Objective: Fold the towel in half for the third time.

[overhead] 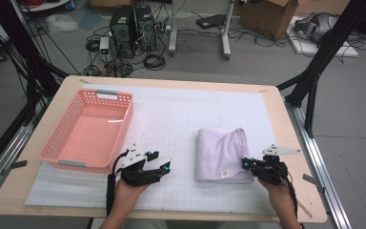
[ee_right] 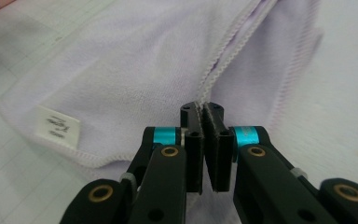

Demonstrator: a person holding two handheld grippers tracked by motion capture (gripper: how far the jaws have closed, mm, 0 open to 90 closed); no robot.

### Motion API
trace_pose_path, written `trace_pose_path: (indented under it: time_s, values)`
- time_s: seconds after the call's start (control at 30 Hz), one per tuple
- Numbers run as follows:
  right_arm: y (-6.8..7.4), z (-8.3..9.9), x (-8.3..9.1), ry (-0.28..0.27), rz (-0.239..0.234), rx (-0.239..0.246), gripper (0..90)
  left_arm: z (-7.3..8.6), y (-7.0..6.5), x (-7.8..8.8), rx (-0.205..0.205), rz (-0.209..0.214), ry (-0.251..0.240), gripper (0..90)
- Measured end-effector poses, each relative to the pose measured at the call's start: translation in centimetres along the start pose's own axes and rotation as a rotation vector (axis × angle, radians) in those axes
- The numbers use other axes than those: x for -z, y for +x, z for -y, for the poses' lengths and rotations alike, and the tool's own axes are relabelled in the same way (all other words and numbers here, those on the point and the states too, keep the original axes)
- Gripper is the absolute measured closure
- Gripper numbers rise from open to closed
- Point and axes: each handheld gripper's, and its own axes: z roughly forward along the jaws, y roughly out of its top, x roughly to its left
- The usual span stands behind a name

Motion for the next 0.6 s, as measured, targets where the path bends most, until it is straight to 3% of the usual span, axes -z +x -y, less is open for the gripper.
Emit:
trace_pose_path:
  time_s: [0.07, 0.13, 0.17, 0.2, 0.23, 0.37, 0.43, 0.5, 0.57, 0.6]
  values:
    - [-0.1, 0.2, 1.3, -0.010, 0.035, -0.012, 86.9, 0.0, 0.1, 0.1, 0.001, -0.002, -0.003, 38.4]
    - [-0.4, 0.7, 2.0, 0.039, 0.081, -0.035, 86.2, 0.0, 0.1, 0.1, 0.003, -0.004, -0.005, 38.4]
    - [-0.8, 1.0, 2.0, 0.073, 0.079, -0.056, 83.9, 0.0, 0.1, 0.2, 0.006, -0.004, -0.008, 38.4]
    - [-0.9, 1.4, 1.9, 0.093, 0.096, -0.067, 75.0, -0.1, 0.2, 0.2, 0.006, -0.006, -0.009, 38.4]
    - [-1.0, 1.6, 2.0, 0.077, 0.108, -0.064, 72.4, -0.1, 0.2, 0.3, 0.008, -0.005, -0.012, 38.4]
    - [-0.9, 0.7, 2.9, -0.064, 0.069, -0.081, 59.5, -0.1, 0.3, 0.3, 0.013, -0.008, -0.012, 38.4]
    - [-0.8, 0.4, 2.2, -0.066, 0.070, -0.080, 54.4, -0.1, 0.3, 0.3, 0.014, -0.008, -0.010, 38.4]
    - [-0.8, 0.3, 0.8, -0.045, 0.084, -0.073, 55.2, -0.1, 0.3, 0.3, 0.014, -0.009, -0.009, 38.4]
    - [-0.8, 0.3, -0.5, 0.015, 0.134, -0.010, 69.7, -0.1, 0.2, 0.3, 0.010, -0.008, -0.011, 38.4]
    - [-0.8, 0.4, -0.9, 0.061, 0.177, 0.018, 69.0, -0.1, 0.2, 0.4, 0.013, -0.008, -0.013, 38.4]
